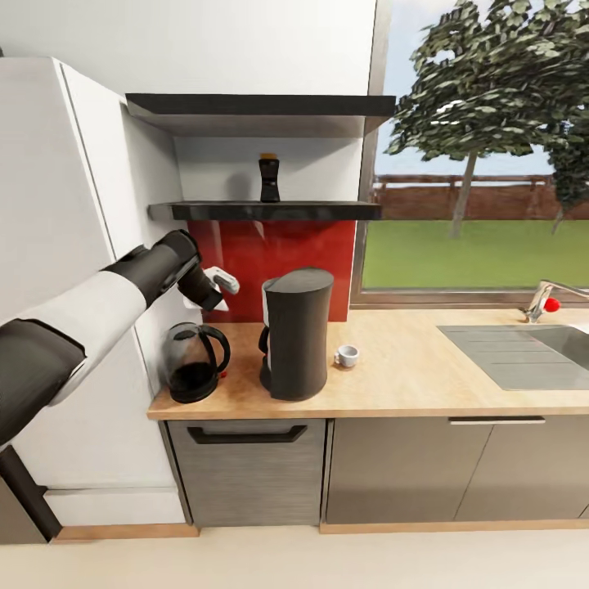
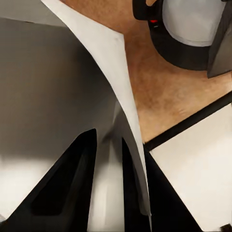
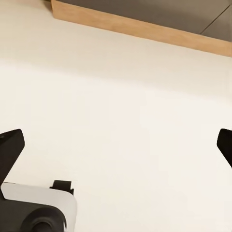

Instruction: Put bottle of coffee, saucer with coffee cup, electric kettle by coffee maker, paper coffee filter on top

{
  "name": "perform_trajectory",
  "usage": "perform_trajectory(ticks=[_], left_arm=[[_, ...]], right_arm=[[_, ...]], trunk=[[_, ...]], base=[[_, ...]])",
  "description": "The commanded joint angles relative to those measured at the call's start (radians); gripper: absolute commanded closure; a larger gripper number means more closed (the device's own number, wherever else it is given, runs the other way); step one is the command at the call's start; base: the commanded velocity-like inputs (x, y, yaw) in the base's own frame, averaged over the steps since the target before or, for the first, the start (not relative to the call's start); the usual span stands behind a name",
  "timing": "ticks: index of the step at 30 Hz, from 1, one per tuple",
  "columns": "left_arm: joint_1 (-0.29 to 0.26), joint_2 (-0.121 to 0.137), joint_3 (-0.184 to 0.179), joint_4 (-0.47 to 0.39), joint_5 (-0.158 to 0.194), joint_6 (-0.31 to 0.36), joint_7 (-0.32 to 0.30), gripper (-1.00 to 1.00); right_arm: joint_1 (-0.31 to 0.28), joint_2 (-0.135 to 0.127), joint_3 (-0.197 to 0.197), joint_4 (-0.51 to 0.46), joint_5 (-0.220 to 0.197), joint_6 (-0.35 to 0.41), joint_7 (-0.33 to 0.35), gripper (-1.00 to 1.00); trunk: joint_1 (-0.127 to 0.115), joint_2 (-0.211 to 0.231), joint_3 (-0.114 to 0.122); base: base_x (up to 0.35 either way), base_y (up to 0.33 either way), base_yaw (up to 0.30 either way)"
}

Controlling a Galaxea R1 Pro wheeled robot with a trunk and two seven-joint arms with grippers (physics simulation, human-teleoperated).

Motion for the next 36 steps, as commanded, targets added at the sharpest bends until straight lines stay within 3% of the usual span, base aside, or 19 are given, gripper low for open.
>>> perform_trajectory(ticks=[1,3,8,14,20,23,28,32,36], left_arm=[[0.000,-0.001,-0.003,-0.007,-0.057,0.000,-0.036,1.00],[0.000,-0.005,-0.003,-0.012,-0.117,0.000,-0.071,1.00],[-0.002,-0.008,-0.003,-0.017,-0.204,0.000,-0.136,1.00],[-0.007,-0.005,-0.002,-0.018,-0.226,-0.001,-0.150,1.00],[-0.055,-0.004,-0.004,-0.017,-0.243,-0.002,-0.152,1.00],[-0.065,-0.009,-0.003,-0.016,-0.322,-0.001,-0.159,1.00],[-0.072,-0.013,-0.002,-0.018,-0.459,-0.001,-0.297,1.00],[-0.073,-0.016,-0.001,-0.019,-0.503,0.000,-0.320,1.00],[-0.074,-0.017,-0.001,-0.021,-0.510,0.000,-0.323,1.00]], right_arm=[[0.000,-0.001,0.002,0.001,0.009,-0.001,-0.006,-1.00],[0.000,-0.002,0.002,0.001,0.009,0.000,-0.008,-1.00],[0.000,-0.002,0.002,0.001,0.008,0.000,-0.008,-1.00],[0.000,-0.002,0.002,0.003,0.009,0.000,-0.009,-1.00],[0.000,-0.002,0.002,0.003,0.009,0.000,-0.010,-1.00],[0.000,-0.002,0.002,0.003,0.009,0.000,-0.010,-1.00],[0.000,-0.001,0.002,0.004,0.009,0.000,-0.010,-1.00],[0.000,-0.001,0.002,0.004,0.009,0.000,-0.010,-1.00],[0.000,-0.001,0.002,0.005,0.009,0.000,-0.010,-1.00]], trunk=[[0.000,-0.001,0.000],[0.000,-0.001,0.000],[0.000,-0.001,0.000],[0.000,-0.001,0.000],[0.000,-0.001,0.000],[0.000,-0.001,0.000],[0.000,-0.001,0.000],[0.000,-0.001,0.000],[0.000,-0.001,0.000]], base=[[0.000,0.000,-0.008],[0.000,0.000,-0.132],[0.030,0.006,-0.254],[0.214,0.053,-0.227],[0.029,0.007,-0.024],[0.002,0.000,-0.002],[0.002,0.000,0.000],[0.121,0.009,-0.006],[0.286,0.132,-0.191]])
